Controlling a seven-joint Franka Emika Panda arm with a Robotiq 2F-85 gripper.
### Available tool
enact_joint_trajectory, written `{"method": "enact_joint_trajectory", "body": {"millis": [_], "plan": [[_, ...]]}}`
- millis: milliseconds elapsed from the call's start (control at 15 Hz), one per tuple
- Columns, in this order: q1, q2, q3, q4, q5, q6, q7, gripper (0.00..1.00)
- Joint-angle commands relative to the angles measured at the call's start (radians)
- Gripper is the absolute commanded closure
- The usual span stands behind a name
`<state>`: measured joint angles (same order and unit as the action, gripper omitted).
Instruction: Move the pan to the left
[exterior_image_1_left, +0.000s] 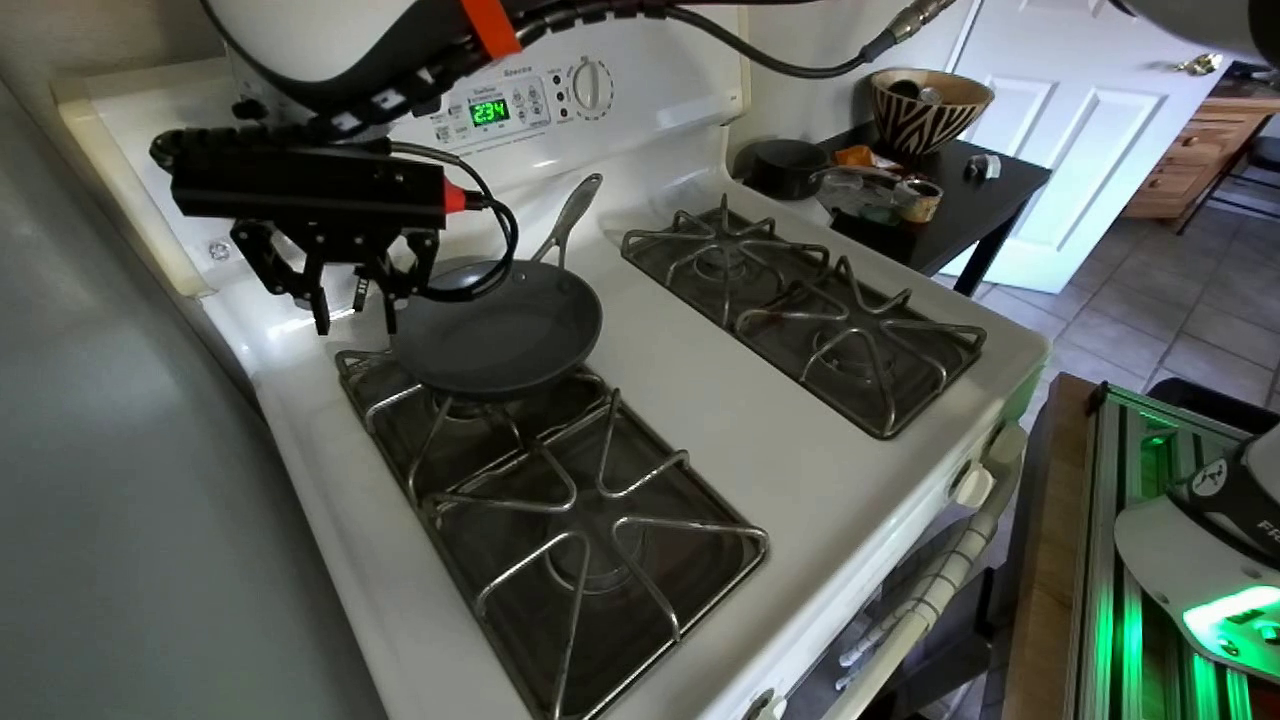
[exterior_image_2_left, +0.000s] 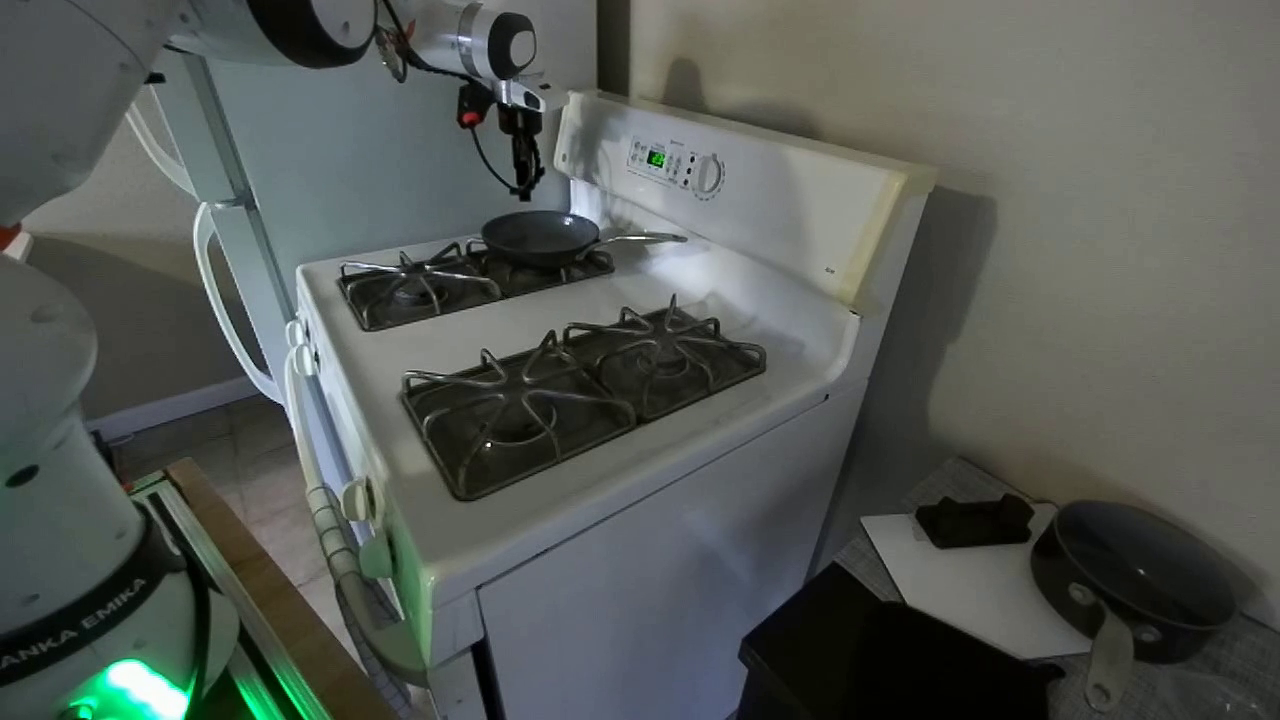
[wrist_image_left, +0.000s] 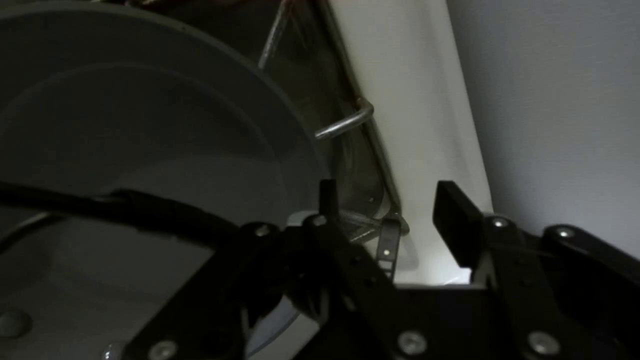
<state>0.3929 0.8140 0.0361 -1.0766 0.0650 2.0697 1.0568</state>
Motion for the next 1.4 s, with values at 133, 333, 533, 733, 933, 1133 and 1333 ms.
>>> {"method": "enact_joint_trajectory", "body": {"millis": [133, 333, 533, 733, 933, 1133, 1333], "plan": [[-0.006, -0.144, -0.016, -0.187, -0.05, 0.042, -0.083, 0.0], [-0.02, -0.223, -0.031, -0.288, -0.097, 0.098, -0.182, 0.0], [-0.037, -0.305, -0.057, -0.392, -0.176, 0.163, -0.29, 0.0], [-0.067, -0.382, -0.054, -0.49, -0.228, 0.247, -0.355, 0.0], [-0.096, -0.472, -0.04, -0.604, -0.232, 0.299, -0.442, 0.0], [-0.112, -0.564, -0.04, -0.692, -0.246, 0.248, -0.525, 0.0], [-0.128, -0.641, -0.035, -0.777, -0.267, 0.261, -0.569, 0.0]]}}
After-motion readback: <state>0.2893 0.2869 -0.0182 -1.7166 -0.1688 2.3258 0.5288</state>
